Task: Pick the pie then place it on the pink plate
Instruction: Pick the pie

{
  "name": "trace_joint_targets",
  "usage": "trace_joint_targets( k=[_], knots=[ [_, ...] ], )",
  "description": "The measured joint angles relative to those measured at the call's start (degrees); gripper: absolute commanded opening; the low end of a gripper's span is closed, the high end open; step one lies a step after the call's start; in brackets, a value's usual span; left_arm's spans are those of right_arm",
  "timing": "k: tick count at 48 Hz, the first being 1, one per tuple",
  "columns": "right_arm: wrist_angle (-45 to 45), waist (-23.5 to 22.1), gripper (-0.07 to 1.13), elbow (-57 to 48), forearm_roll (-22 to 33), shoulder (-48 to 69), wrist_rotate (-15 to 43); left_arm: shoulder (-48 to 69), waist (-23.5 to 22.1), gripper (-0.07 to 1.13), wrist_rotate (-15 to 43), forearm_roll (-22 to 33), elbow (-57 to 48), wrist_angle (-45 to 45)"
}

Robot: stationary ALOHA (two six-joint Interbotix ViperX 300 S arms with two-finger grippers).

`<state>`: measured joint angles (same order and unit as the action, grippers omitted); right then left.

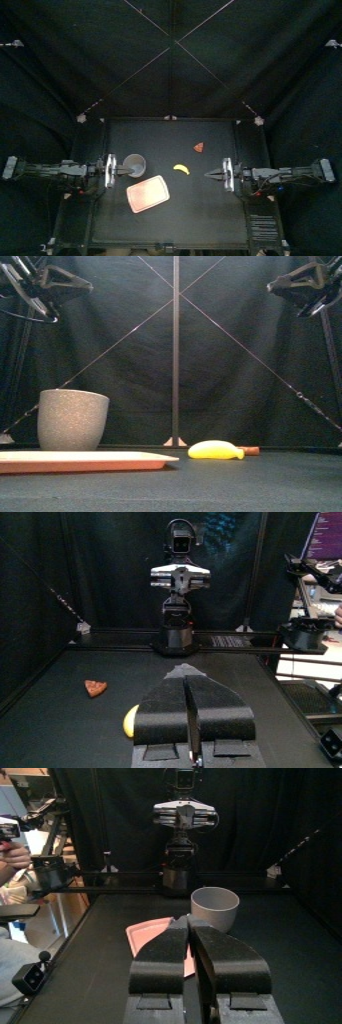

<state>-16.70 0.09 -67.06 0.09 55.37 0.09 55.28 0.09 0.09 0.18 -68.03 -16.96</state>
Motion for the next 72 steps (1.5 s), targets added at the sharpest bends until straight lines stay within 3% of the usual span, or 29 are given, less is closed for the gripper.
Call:
trace_joint_targets(
  k=[10,17,22,31,34,45,55,64,72],
  knots=[
    [2.46,-3.96,0.02,-0.18,-0.18,-3.16,0.18,-0.35,1.93,-0.01,0.18,0.0,-0.09,-0.09],
    [11.51,-12.13,0.16,2.72,-1.23,-8.79,0.44,-0.44,3.16,-0.01,0.18,0.0,0.0,-0.35],
    [20.83,-17.93,0.39,6.42,-1.49,-12.74,0.53,-0.44,3.43,-0.01,0.18,0.0,0.0,-0.62],
    [33.31,-24.87,1.01,11.95,-1.32,-16.52,0.53,-0.35,3.43,-0.01,0.18,0.0,0.0,-0.7],
    [34.1,-26.28,1.11,12.66,-0.88,-17.14,0.53,-0.35,3.43,-0.01,0.18,0.0,-0.09,-0.79],
    [39.9,-29.97,1.03,15.73,2.37,-19.78,-0.35,-0.44,4.39,-0.01,0.18,0.0,0.0,-0.79],
    [50.27,-33.93,1.03,21.62,9.49,-23.91,-4.39,-0.44,6.06,-0.01,0.18,0.0,-0.26,-2.29],
    [57.22,-38.06,1.03,26.37,12.22,-29.27,-14.41,-0.35,7.56,-0.01,0.26,0.0,-0.97,-3.78],
    [63.37,-41.31,1.03,28.3,7.03,-37.97,-29.0,-0.44,9.05,-0.01,0.18,0.0,-1.49,-4.13]
  ],
)
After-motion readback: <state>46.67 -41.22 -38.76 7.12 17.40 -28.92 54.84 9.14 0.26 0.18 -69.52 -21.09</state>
